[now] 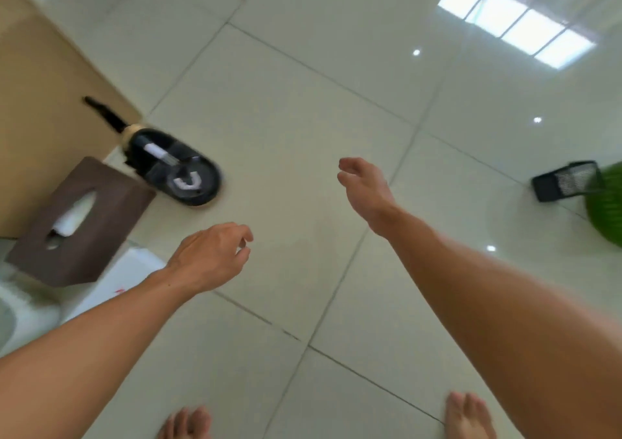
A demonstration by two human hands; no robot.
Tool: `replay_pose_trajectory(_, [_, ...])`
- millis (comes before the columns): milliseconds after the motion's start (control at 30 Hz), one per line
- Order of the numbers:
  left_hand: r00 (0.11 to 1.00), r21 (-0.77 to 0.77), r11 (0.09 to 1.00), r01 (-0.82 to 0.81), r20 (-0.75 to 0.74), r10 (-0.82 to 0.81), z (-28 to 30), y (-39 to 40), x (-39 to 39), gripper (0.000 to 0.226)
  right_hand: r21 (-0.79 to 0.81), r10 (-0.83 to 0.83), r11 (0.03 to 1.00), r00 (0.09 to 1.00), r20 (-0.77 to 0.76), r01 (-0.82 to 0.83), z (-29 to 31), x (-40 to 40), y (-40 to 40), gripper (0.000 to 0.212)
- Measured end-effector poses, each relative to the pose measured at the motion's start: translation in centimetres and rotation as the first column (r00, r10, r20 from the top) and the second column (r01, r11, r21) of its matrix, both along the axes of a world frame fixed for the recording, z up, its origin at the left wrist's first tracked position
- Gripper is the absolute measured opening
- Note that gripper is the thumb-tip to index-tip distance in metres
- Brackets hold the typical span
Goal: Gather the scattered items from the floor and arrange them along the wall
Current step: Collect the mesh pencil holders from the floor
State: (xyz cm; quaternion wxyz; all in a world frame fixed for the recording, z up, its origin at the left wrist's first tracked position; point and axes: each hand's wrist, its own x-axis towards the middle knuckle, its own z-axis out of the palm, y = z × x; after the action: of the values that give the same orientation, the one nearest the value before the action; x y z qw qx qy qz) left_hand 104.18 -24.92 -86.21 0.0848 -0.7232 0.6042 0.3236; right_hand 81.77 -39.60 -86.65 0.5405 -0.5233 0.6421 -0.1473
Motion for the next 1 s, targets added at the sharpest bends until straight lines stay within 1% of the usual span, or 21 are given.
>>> replay_pose_trajectory(133, [0.999,-0.019,1.0,0.009,-0.047,-0.01,0.9,-5.0,-9.0,0.025,-0.042,-0.129,0.991,0.987,-0.098,0.125,0.2,-12.9,-1.6,0.038])
replay_pose_trajectory(200, [0.997,-0.029,1.0,0.001,-0.073,-0.003,1.2,-6.9,-13.0,0.024,-0.051,-0.183,0.983,0.976,-0.121,0.178,0.2,-18.2,-1.9,0.037])
replay_pose_trajectory(300, [0.992,-0.042,0.999,0.017,-0.126,-0.022,1.1,-10.6,-21.1,0.022,-0.07,-0.289,0.957,0.946,-0.147,0.281,0.4,-27.8,-2.8,0.036])
replay_pose_trajectory(400, [0.971,-0.009,0.998,-0.063,-0.233,0.059,0.9,-13.9,-28.3,0.017,-0.094,-0.372,0.928,0.913,-0.167,0.361,0.6,-35.8,-3.0,0.033])
replay_pose_trajectory(467, [0.959,0.014,0.997,-0.074,-0.272,0.075,0.6,-15.7,-32.9,0.014,-0.126,-0.404,0.914,0.893,-0.2,0.385,0.6,-40.8,-2.7,0.033])
replay_pose_trajectory(567, [0.951,0.03,0.999,-0.018,-0.309,0.026,0.1,-18.5,-39.6,0.015,-0.14,-0.417,0.909,0.853,-0.313,0.393,-0.5,-48.7,-0.4,0.032])
replay_pose_trajectory(700, [0.949,0.068,0.994,0.085,-0.309,-0.06,-1.3,-22.0,-48.2,0.022,-0.179,-0.518,0.846,0.698,-0.494,0.501,-2.7,-59.1,4.7,0.032])
replay_pose_trajectory(767, [0.953,0.081,0.988,0.13,-0.284,-0.102,-2.4,-23.5,-52.1,0.033,-0.173,-0.528,0.822,0.612,-0.589,0.542,-3.9,-63.7,7.2,0.036])
replay_pose_trajectory(833, [0.958,0.061,0.987,0.147,-0.259,-0.126,-3.6,-24.9,-55.8,0.046,-0.172,-0.536,0.788,0.521,-0.664,0.591,-5.0,-67.6,9.0,0.041])
replay_pose_trajectory(900, [0.966,0.018,0.991,0.132,-0.227,-0.125,-4.6,-25.9,-58.9,0.054,-0.185,-0.559,0.728,0.415,-0.718,0.66,-6.1,-70.7,10.0,0.046])
replay_pose_trajectory(1000, [0.977,-0.172,0.971,0.165,-0.104,-0.184,-6.0,-27.3,-62.5,0.055,-0.208,-0.562,0.665,0.298,-0.772,0.717,-8.0,-73.8,10.9,0.055])
